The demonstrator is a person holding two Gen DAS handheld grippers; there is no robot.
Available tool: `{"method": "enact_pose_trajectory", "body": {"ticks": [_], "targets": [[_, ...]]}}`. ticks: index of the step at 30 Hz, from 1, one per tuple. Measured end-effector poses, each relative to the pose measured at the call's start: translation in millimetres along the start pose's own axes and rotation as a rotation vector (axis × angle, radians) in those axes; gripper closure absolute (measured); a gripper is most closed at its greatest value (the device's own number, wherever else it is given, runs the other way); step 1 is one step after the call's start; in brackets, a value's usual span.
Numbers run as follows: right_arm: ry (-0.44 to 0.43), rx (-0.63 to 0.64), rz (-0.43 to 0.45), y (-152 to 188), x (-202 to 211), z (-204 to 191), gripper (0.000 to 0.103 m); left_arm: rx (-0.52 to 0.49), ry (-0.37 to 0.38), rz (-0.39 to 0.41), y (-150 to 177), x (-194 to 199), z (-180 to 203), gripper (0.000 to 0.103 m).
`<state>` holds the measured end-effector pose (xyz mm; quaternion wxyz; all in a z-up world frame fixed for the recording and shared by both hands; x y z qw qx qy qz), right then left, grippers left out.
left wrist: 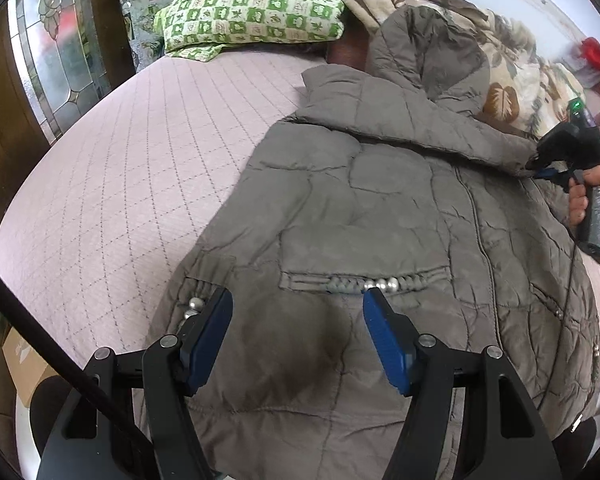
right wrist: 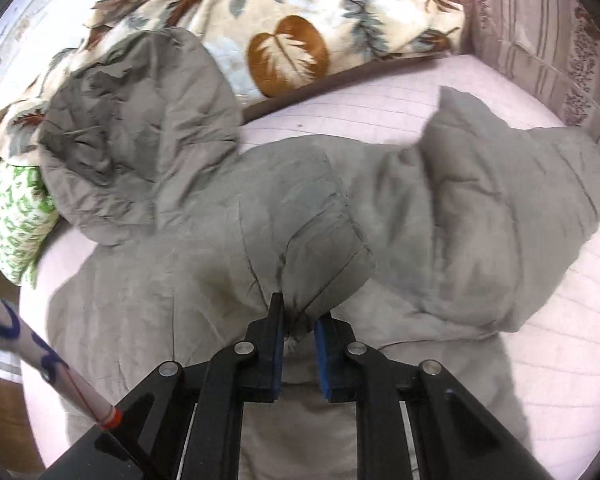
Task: Fold large clothes
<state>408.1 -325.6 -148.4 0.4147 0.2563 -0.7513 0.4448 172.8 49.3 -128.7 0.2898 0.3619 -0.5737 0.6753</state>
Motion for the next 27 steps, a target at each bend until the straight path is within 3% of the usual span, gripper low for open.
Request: {"method": "enact_pose_trajectory", "body": {"ticks": [6, 9, 10, 11, 18, 21, 23, 27], "targets": [[0.046, -0.004, -0.047, 16, -28, 14, 0.087, -0.008, -0.004, 0.003, 1, 11, 3, 0.036], [0.065, -0.019, -0.053, 21, -34, 23, 0.068, -0.016, -0.007, 0.023, 1, 21, 6, 0.036], [0.082, -0.030, -0.049, 21, -32, 31, 0.058, -0.021, -0.007, 0.030, 2, 24, 7, 0.036], [0.085, -0.035, -0.042, 22, -29, 37, 0.055, -0.026, -0.007, 0.033, 3, 27, 9, 0.036], [-0.020, -0.043, -0.001, 37, 29, 76, 0.053, -0.079, 0.008, 0.040, 16, 40, 33, 0.036], [-0.046, -0.083, 0.035, 48, 55, 116, 0.050, -0.121, 0.004, 0.033, 24, 43, 47, 0.036], [-0.020, -0.116, 0.072, 53, 65, 150, 0.031, -0.143, 0.004, 0.020, 29, 42, 54, 0.036], [0.041, -0.248, 0.099, 61, 71, 239, 0.030, -0.183, 0.001, -0.003, 36, 41, 69, 0.036]]}}
Point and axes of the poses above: each gripper's, at about its wrist camera, not at the fingertips, and x roughly against the way its jaws point, z to its right, y to its underside, the point moved 8 cm from there along -x, roughly the way its jaws point, and after that the axes turned 2 degrees about x, right-handed, at the moved point
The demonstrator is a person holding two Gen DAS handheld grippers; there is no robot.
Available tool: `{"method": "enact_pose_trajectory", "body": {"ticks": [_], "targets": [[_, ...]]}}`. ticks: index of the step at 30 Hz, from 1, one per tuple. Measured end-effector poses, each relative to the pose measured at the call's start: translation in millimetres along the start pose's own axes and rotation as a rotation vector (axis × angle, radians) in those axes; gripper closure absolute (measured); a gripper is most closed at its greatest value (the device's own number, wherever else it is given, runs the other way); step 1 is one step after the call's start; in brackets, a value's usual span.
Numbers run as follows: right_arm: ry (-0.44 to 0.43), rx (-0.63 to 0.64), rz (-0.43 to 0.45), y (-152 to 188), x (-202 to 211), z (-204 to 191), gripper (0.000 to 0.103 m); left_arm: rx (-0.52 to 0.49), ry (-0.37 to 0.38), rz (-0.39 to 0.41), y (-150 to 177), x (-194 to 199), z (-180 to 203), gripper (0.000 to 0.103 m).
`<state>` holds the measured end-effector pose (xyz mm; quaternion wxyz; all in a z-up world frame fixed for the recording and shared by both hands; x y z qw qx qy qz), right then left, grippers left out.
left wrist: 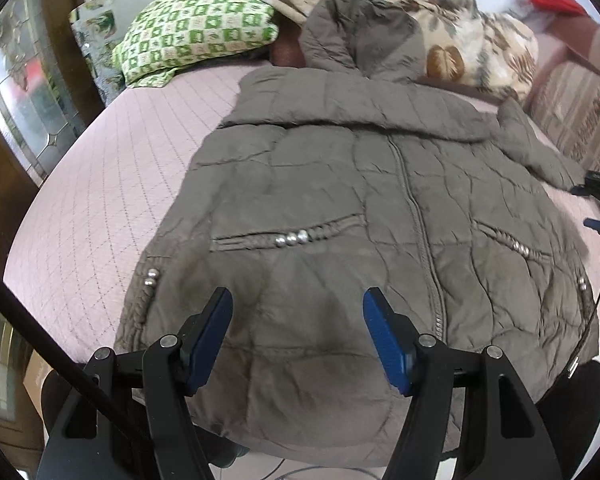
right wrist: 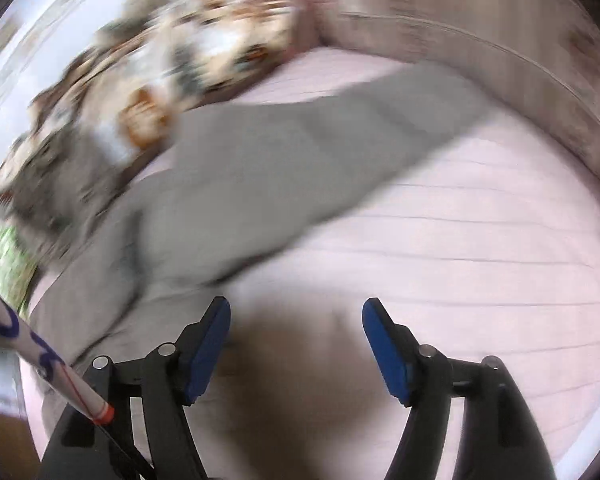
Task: Fold large clothes
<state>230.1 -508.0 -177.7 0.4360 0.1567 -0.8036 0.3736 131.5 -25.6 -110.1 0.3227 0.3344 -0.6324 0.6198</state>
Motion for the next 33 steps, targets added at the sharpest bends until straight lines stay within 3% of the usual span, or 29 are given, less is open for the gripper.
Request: {"method": "enact_pose_trajectory", "body": {"ticks": [6, 12, 20, 21, 22, 23, 25, 29, 33], "targets": [[-0.062, -0.255, 0.001, -23, -12, 97, 0.035, 0.001, -0.012, -0.034, -5, -10, 8, 0.036], [-0.114, -0.326, 0.063, -70, -35, 115, 0.038, -0.025, -0.052, -0.060, -12, -26, 19, 0.036], [-0.117, -0.425, 0.101, -130, -77, 123, 0.038, -0.052, -0.078, -0.104, -13, -47, 25, 0.036], [-0.104, -0.430, 0.097, -133, -78, 124, 0.040, -0.051, -0.076, -0.106, -13, -47, 25, 0.036], [-0.077, -0.434, 0.083, -135, -79, 125, 0.054, -0.050, -0.071, -0.104, -13, -47, 24, 0.036], [-0.053, -0.431, 0.069, -134, -77, 128, 0.075, -0.048, -0.066, -0.101, -12, -46, 23, 0.036], [-0.055, -0.428, 0.042, -136, -73, 127, 0.090, -0.047, -0.058, -0.086, -13, -42, 22, 0.036], [0.002, -0.345, 0.098, -147, -31, 112, 0.093, -0.033, -0.032, -0.062, -11, -31, 15, 0.036], [0.044, -0.219, 0.156, -155, 17, 69, 0.093, -0.001, 0.002, -0.037, -8, -18, 5, 0.036]]}}
Point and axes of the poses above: each gripper's, at about its wrist camera, not at the fingertips, and x roughly against the way its jaws point, z to its right, y to its underside, the point moved 8 cm from there along -x, roughly the way its jaws point, and after that the axes turned 2 degrees about x, right-handed, at the moved point
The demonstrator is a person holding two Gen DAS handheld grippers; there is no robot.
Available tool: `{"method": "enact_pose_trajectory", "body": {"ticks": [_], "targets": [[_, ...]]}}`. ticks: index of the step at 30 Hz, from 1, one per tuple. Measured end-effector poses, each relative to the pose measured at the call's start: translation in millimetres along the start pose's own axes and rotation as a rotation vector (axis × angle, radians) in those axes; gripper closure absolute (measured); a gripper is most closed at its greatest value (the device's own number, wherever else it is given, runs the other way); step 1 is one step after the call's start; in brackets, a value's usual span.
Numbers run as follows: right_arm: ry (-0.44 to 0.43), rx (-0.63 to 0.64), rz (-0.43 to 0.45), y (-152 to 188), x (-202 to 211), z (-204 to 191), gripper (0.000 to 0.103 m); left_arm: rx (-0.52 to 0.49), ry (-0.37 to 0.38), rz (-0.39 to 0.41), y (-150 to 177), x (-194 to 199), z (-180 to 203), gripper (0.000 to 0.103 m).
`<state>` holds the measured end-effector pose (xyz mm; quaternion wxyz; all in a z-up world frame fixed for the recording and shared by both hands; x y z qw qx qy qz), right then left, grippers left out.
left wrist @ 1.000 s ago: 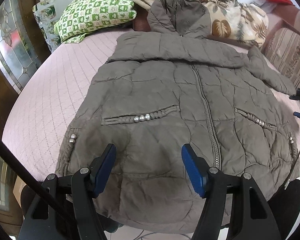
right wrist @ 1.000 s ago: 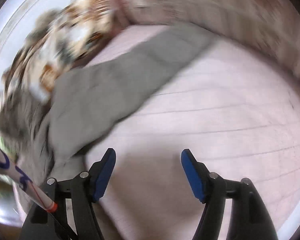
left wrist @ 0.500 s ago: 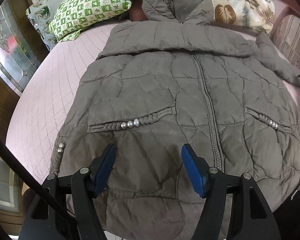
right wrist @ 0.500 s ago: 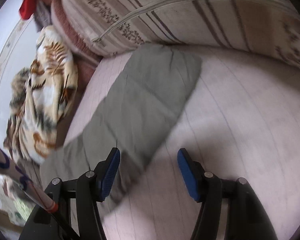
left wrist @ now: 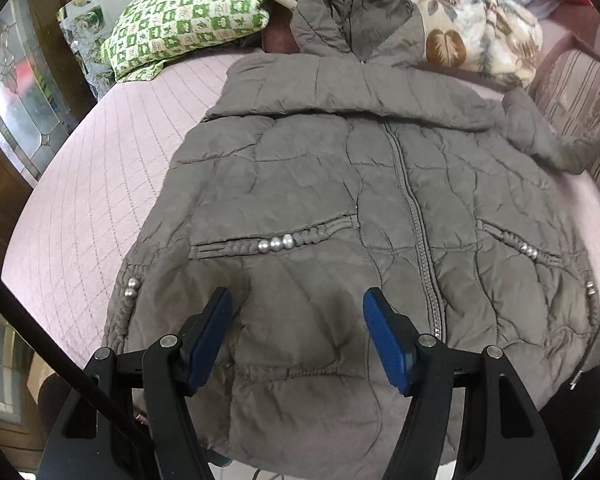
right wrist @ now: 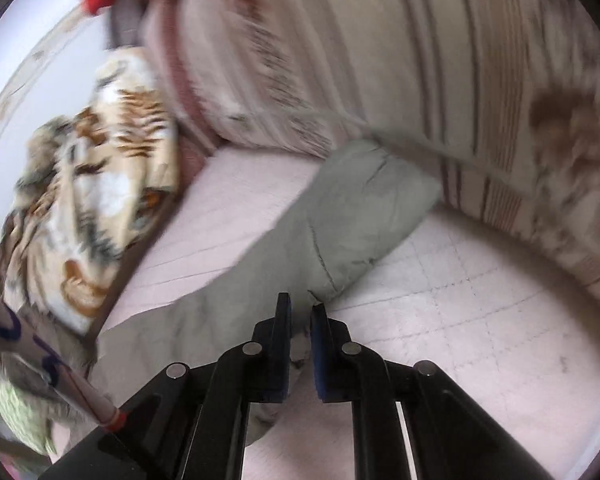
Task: Fold large clothes
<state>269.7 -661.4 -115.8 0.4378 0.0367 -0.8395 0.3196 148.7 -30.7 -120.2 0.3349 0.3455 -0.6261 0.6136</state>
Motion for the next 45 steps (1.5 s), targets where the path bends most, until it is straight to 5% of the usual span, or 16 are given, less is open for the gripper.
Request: {"method": "enact_pose_trajectory", "body": {"ticks": [7, 12, 23, 31, 34, 36, 37, 38, 45], "targets": [[-0.109, 0.242, 0.067, 27, 82, -129, 0.093, 0.077, 0.038, 0.069, 1, 28, -31, 0.036], [-0.217, 0.432, 0.060, 85, 119, -227, 0.093, 0.150, 0.037, 0.088, 5, 37, -62, 0.036], [-0.361, 0.788, -0.179, 299, 84, -373, 0.094, 0.283, 0.002, 0.082, 9, 29, -119, 0.036], [-0.288, 0.953, -0.303, 412, 28, -384, 0.092, 0.311, -0.046, 0.077, 6, 24, -142, 0.036], [-0.265, 0.981, -0.282, 414, 27, -379, 0.083, 0.313, -0.058, 0.099, -3, 29, -147, 0.036], [-0.312, 0.976, -0.298, 411, 35, -375, 0.058, 0.304, -0.058, 0.111, -12, 31, -148, 0.036], [-0.331, 0.964, -0.282, 406, 43, -370, 0.035, 0.295, -0.047, 0.112, -20, 31, -147, 0.036], [-0.336, 0.956, -0.255, 402, 49, -371, 0.026, 0.289, -0.034, 0.110, -27, 29, -146, 0.035], [-0.388, 0.878, -0.245, 371, 84, -296, 0.026, 0.283, 0.156, 0.014, -95, -9, -115, 0.033]]}}
Point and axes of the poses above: each gripper's, at about its wrist camera, not at the fingertips, and x roughly against the way its jaws point, z to its right, y to its underside, the point moved 8 cm from there along -x, roughly the way its jaws point, and after that the axes turned 2 degrees about x, right-handed, at the moved point
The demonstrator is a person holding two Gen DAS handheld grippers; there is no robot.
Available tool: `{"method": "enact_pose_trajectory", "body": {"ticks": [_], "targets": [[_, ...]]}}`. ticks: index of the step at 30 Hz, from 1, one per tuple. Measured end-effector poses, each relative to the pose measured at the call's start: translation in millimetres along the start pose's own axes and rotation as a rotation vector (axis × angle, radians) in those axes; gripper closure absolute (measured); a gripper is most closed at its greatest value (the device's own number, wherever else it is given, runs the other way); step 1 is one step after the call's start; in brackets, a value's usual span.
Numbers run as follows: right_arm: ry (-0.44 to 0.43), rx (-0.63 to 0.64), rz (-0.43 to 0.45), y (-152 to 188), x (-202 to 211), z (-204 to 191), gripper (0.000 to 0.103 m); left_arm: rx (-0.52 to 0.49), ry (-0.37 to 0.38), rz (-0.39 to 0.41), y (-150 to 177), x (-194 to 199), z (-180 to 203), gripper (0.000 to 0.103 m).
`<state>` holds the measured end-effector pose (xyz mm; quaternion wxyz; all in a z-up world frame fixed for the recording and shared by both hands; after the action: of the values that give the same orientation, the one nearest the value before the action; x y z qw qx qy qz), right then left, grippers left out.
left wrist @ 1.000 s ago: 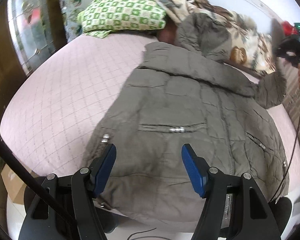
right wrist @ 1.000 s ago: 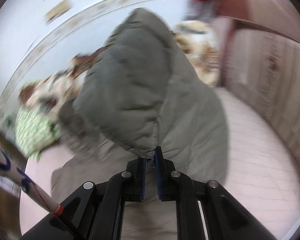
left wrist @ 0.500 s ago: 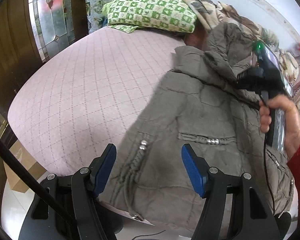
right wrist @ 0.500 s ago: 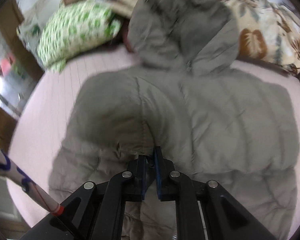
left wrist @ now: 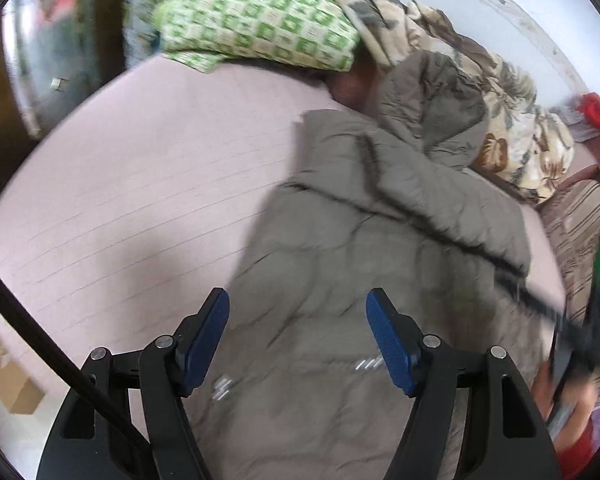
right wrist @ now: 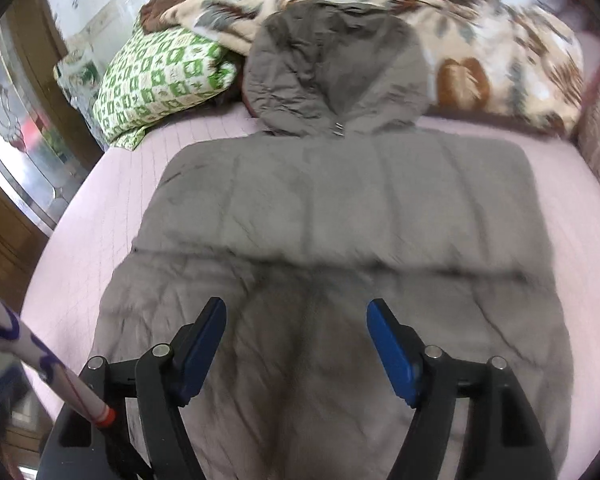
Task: Fold large clothes
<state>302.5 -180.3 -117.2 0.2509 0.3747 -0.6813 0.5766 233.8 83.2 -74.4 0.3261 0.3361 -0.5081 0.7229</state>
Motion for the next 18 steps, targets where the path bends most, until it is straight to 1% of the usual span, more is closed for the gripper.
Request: {"method": "enact_pose_trajectory", "body": {"ticks": [2, 4, 7, 11, 14, 15, 16, 17, 18], "targets": [[-0.018, -0.034, -0.007, 20, 12, 17, 0.026, 0.005, 0.027, -0.017, -16, -19, 15, 0.033], [-0.027, -0.075, -0.009, 41, 25, 35, 0.026, 0.007, 0.036, -0.039, -32, -43, 30, 0.033], [-0.039, -0.138, -0.007, 62, 40, 62, 0.026, 0.026, 0.074, -0.086, -52, -83, 53, 0.033], [-0.021, -0.189, 0.009, 73, 53, 94, 0.026, 0.075, 0.111, -0.148, -75, -135, 71, 0.033], [-0.003, -0.209, 0.022, 75, 60, 114, 0.026, 0.109, 0.114, -0.179, -85, -165, 80, 0.033], [0.001, -0.215, 0.028, 75, 61, 119, 0.026, 0.122, 0.112, -0.192, -87, -172, 82, 0.039], [-0.001, -0.225, 0.038, 74, 63, 124, 0.026, 0.122, 0.105, -0.208, -87, -178, 86, 0.051], [-0.005, -0.233, 0.046, 72, 63, 126, 0.026, 0.108, 0.109, -0.224, -87, -180, 90, 0.079], [-0.006, -0.241, 0.051, 71, 63, 129, 0.026, 0.087, 0.083, -0.232, -87, -179, 94, 0.083]]}}
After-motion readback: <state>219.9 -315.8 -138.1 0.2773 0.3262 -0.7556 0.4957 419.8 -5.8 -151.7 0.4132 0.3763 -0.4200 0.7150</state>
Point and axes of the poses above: each gripper's, at about its wrist camera, not at the fingertips, and x roughly against the way its jaws point, z to its right, y to its underside, the point moved 8 cm from there along -x, roughly the way its jaws point, and after that the axes turned 2 degrees about x, right-handed, at the moved point
